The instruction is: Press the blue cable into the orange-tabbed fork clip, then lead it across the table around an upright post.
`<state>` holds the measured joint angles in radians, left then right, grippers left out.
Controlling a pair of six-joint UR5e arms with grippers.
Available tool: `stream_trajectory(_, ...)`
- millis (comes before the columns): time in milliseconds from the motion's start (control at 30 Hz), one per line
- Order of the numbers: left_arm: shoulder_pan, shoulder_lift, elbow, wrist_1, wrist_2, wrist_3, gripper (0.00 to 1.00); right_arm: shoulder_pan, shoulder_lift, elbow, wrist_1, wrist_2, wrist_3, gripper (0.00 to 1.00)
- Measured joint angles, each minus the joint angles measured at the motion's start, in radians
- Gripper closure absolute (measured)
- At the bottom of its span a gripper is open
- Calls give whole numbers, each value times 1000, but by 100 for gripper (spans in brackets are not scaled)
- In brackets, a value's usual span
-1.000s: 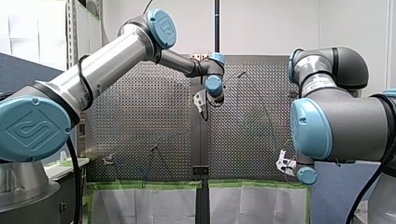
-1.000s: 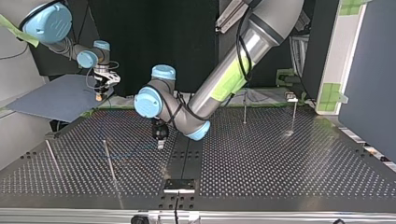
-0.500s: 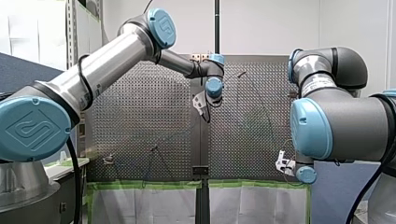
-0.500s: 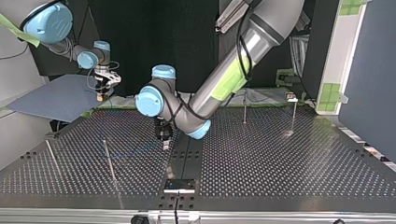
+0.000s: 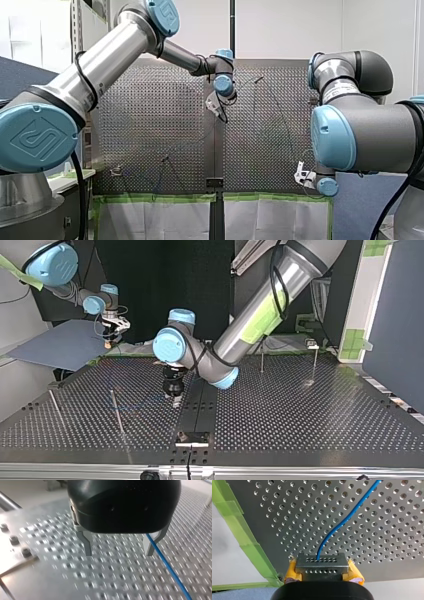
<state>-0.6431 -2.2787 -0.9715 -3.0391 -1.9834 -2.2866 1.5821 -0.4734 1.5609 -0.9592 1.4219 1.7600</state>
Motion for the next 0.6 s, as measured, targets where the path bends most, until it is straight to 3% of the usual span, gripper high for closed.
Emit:
stream_trajectory(167, 2, 27, -44, 16, 43, -1, 0, 0, -1, -4, 13, -2, -14, 100)
stream_trajectory(600, 6, 31, -126, -48, 155, 46, 0, 1, -4, -6, 23, -3, -34, 100)
